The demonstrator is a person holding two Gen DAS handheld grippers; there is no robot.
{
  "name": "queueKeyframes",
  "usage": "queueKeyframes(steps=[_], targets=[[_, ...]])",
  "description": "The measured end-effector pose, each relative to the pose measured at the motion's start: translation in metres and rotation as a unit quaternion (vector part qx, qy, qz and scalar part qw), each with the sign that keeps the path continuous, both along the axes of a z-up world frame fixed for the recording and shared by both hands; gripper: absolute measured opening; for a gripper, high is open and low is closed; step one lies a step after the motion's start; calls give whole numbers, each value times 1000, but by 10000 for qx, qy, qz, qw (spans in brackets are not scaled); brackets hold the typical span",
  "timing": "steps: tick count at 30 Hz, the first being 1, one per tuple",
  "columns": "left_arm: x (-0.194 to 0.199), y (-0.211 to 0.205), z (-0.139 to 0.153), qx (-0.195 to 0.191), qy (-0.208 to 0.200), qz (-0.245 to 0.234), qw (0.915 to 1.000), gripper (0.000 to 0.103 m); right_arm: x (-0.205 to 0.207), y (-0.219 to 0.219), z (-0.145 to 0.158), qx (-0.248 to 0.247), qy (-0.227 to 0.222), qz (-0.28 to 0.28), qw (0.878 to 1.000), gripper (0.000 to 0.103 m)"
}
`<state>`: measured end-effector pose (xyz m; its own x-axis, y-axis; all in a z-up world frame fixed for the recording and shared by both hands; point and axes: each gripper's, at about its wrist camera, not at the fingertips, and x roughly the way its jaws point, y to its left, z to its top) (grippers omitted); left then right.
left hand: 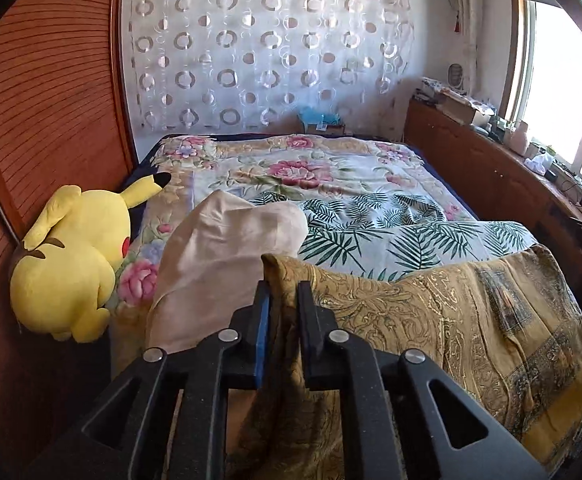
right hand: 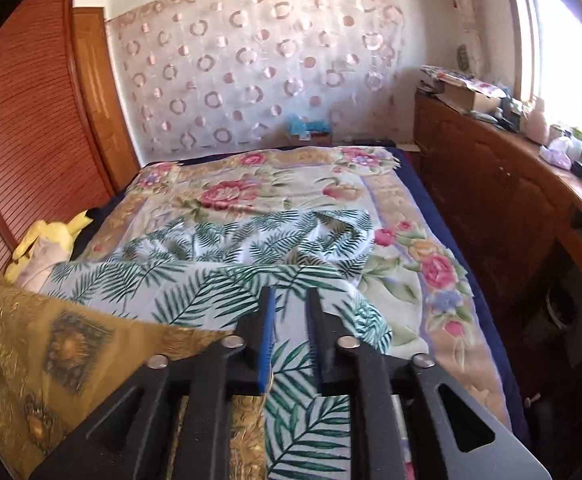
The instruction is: Fold small clothes
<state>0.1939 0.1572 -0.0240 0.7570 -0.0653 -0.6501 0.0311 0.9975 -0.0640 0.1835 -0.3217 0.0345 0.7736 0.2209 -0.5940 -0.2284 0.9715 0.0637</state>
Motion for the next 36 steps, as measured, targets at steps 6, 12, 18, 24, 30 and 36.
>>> queueKeyframes(steps=[6,12,18,24,30,36], targets=[[-21,7,2,-259,27,-59,9996,77,-17,11,-12,-267,58,386,9989,50],[-68,3,-7,-91,130,-42,9999,79,-47,19,-35,-225,298,858,9956,50],[-119,-3,-25,194,320,106,9992,79,-66,20,-61,-555,526,1092,9911,50],[-156,-1,-44,224,471,346,9980,79,-84,6,-69,-657,697,1053,9898,50],[-182,5,-50,259,539,527,9968,79,-82,-4,-67,-690,749,1023,9895,51],[-190,15,-64,257,669,668,9952,79,-98,5,-71,-679,750,1040,9894,54]])
